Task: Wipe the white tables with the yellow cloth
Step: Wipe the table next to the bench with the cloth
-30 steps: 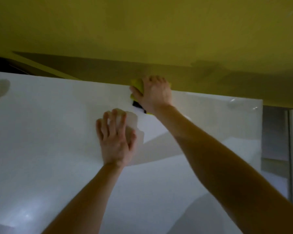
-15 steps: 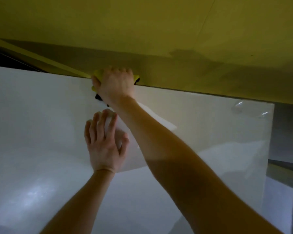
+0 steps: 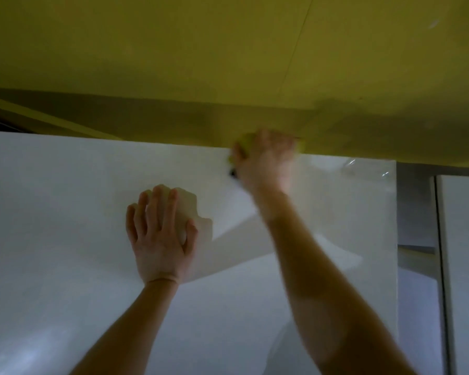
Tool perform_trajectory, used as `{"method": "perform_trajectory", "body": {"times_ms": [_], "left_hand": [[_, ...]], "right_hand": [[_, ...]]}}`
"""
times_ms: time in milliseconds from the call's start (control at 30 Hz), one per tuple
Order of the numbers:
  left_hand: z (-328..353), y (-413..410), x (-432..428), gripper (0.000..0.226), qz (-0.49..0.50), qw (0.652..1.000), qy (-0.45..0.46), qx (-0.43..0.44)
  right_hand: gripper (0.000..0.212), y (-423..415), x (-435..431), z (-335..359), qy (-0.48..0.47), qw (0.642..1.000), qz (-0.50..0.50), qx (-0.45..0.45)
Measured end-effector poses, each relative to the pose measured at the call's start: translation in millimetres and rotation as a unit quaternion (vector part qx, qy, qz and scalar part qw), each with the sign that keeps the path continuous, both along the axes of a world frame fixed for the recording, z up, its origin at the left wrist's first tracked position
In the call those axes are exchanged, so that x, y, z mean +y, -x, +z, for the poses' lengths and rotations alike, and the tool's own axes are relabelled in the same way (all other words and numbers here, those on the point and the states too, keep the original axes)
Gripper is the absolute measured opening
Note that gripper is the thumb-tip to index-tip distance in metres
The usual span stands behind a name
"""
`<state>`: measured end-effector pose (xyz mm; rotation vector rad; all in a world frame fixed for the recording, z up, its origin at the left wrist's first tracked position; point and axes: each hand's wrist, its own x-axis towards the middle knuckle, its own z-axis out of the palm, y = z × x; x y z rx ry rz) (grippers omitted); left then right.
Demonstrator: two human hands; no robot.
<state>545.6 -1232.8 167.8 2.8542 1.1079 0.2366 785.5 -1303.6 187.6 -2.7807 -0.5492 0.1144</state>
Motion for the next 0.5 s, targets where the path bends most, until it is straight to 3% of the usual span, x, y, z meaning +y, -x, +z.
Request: {"method": "perform_trajectory", "body": {"times_ms": [133,233,300,400,500], "left_hand": [[-1,-3,1,0.068,0.001,1.0,-0.012,-0.008],[-1,-2,2,0.067,0.001,1.0,-0.014,-0.01],[0,0,2,0.069,0.0,1.0,-0.012,-0.003],[3,-2,0,0.071,-0.003,1.0,0.0,0.008],[2,-5,1,0.073,0.001,1.0,-0.006,0.026]], "right_hand": [[0.05,54,110,14,0.002,0.981,0.191,0.026],[0.051,33,96,18,0.014,0.968,0.24,0.065],[0.05,3,38,7,0.002,0.98,0.191,0.056],[0.054,-46,-77,4,-0.033,0.997,0.052,-0.035],[0.055,-71,-127,5,0.066,0.991,-0.085,-0.074]]}}
